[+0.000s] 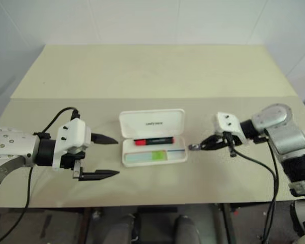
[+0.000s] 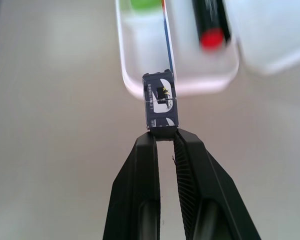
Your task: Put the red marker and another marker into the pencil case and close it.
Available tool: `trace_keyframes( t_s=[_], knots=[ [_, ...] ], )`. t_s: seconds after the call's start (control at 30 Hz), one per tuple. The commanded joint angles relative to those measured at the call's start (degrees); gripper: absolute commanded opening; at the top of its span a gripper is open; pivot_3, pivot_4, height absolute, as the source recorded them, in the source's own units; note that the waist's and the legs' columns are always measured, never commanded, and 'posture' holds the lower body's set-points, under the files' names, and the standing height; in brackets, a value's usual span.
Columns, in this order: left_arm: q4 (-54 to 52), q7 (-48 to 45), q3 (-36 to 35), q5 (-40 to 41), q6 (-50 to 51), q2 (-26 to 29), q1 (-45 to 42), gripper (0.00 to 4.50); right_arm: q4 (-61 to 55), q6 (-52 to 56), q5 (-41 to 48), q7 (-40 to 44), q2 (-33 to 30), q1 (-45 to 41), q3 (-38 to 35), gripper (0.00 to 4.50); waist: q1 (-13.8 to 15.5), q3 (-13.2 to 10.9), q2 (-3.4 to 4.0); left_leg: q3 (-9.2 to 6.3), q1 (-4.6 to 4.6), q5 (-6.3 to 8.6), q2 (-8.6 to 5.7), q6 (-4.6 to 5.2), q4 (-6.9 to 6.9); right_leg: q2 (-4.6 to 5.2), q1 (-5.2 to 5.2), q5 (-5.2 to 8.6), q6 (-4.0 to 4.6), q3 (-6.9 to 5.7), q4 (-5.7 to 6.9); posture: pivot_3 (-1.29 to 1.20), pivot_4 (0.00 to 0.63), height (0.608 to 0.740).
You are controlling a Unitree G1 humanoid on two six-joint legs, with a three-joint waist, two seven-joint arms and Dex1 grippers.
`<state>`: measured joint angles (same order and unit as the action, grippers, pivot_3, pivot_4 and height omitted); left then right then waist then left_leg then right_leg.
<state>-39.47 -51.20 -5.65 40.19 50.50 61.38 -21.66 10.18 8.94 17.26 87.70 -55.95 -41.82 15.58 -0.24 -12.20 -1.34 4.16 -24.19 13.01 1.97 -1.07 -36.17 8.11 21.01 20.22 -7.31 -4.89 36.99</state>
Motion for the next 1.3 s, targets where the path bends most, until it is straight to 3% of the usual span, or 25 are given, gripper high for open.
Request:
trace_keyframes(
  t_s=[0.03, 0.27, 0.73, 0.77, 1.1, 1.23, 1.3],
  knots=[
    [-0.3, 0.1, -0.3, -0.2, -0.8, 0.1, -0.6, 4.50, -4.6, 2.3, 0.8, 3.6, 1.9, -0.6, 0.6, 0.17, 0.0, 0.0, 0.00, 0.01, 0.01, 0.00, 0.01, 0.00, 0.00, -0.01, 0.00, 0.00, 0.00, 0.01, 0.01, 0.00, 0.150, 0.740],
    [-1.0, 1.1, -0.6, 0.1, -0.4, -0.1, -0.2, 4.50, -1.2, 0.9, -3.9, 1.8, 7.1, -2.6, 3.2, 0.17, 0.2, 0.0, 0.00, 0.04, -0.02, 0.01, 0.00, 0.00, -0.01, -0.01, 0.03, 0.00, 0.00, 0.02, 0.00, 0.00, 0.150, 0.740],
    [-2.5, 2.6, -2.6, 1.1, 0.5, 0.3, 1.4, 4.50, 2.9, -1.4, -7.9, 1.8, 10.6, -4.0, 3.6, 0.17, 0.1, 0.0, 0.00, 0.05, -0.02, 0.01, 0.01, 0.00, -0.01, -0.01, 0.05, 0.00, 0.00, 0.04, 0.02, 0.00, 0.150, 0.740],
    [-2.5, 2.6, -2.7, 1.2, 0.6, 0.3, 1.4, 4.50, 3.0, -1.5, -8.0, 1.8, 10.8, -4.1, 3.6, 0.89, 0.1, 0.0, 0.00, 0.05, -0.02, 0.01, 0.01, 0.00, -0.01, -0.01, 0.05, 0.00, 0.00, 0.04, 0.03, 0.00, 0.150, 0.740],
    [0.2, 1.5, -4.9, 2.6, -1.0, -1.3, 2.1, 4.50, 2.0, 0.5, -5.6, 3.7, 7.2, -2.5, 0.5, 4.32, 0.2, 0.0, 0.00, 0.08, -0.02, 0.01, 0.01, 0.00, 0.01, -0.01, 0.07, 0.00, 0.00, 0.07, 0.03, 0.00, 0.150, 0.740],
    [4.1, 0.1, -7.2, 2.0, -2.9, -1.6, 2.3, 4.50, -0.6, 2.9, -0.6, 4.7, 2.7, 1.5, -3.8, 4.45, 0.4, 0.0, -0.01, 0.07, -0.03, 0.01, 0.00, 0.00, -0.01, 0.00, 0.04, 0.00, 0.00, 0.04, 0.00, 0.00, 0.150, 0.740],
    [7.3, -1.1, -8.4, 0.8, -4.5, -1.0, 2.5, 4.50, -4.5, 10.6, 8.9, 3.2, 1.5, 3.4, -11.2, 4.45, 0.3, 0.0, 0.00, 0.06, -0.03, 0.01, 0.00, 0.01, 0.00, -0.01, 0.04, 0.00, 0.00, 0.02, 0.00, 0.00, 0.150, 0.740]
  ],
)
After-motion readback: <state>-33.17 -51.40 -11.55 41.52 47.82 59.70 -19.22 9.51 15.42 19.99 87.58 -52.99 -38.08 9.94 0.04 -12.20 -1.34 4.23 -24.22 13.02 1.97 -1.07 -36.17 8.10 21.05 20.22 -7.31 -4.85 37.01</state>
